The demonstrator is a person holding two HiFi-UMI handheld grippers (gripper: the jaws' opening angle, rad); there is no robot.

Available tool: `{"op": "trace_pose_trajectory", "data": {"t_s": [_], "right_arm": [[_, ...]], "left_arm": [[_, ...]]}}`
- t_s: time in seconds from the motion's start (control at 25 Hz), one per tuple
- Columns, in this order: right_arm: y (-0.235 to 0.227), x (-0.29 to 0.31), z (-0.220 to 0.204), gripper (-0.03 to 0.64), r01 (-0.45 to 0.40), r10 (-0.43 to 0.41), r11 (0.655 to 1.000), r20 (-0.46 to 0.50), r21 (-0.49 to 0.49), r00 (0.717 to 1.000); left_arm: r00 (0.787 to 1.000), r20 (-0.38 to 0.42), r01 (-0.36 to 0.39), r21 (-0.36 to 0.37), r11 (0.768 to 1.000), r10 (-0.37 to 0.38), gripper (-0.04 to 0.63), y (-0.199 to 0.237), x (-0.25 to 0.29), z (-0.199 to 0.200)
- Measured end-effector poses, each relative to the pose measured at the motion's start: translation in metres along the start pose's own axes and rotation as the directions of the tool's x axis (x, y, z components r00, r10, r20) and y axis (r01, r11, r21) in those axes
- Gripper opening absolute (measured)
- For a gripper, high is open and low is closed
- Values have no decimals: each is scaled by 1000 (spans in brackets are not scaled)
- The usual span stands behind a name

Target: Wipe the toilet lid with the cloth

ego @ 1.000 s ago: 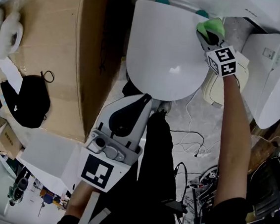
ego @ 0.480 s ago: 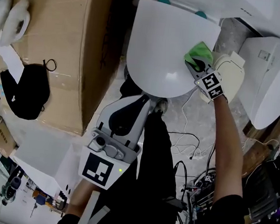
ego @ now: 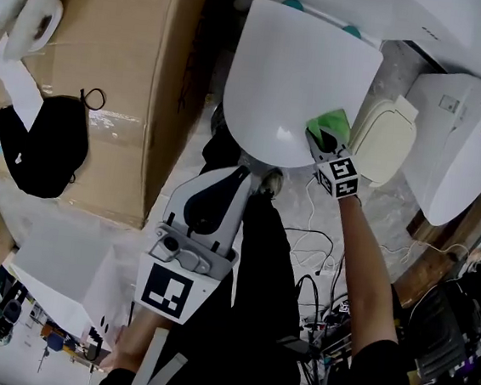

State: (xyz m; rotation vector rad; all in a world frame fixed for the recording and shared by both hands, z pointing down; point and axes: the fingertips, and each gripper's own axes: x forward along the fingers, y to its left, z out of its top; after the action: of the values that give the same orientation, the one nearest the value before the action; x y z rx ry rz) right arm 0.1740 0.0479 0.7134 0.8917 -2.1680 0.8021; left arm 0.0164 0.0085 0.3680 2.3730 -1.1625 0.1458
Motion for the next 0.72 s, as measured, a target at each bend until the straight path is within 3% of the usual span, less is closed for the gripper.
{"op": "trace_pose_trajectory", "data": {"t_s": [0.2, 0.48, 0.56, 0.72], "right_arm": [[27, 14, 3, 52, 76, -81, 985, 24, 158, 996], [77, 59, 33, 51, 75, -101, 940, 62, 333, 993], [91, 77, 47, 51, 32, -74, 908, 85, 418, 994], [121, 98, 82, 52, -144, 33, 795, 195, 590, 980]], "left_arm": [[999, 18, -35, 7, 999, 35, 8, 15, -13, 3], [998, 20, -67, -6, 998, 67, 8, 30, -34, 3], [997, 28, -70, 0, 998, 70, 8, 32, -39, 6], [997, 38, -62, 12, 998, 62, 8, 24, -50, 15]]}}
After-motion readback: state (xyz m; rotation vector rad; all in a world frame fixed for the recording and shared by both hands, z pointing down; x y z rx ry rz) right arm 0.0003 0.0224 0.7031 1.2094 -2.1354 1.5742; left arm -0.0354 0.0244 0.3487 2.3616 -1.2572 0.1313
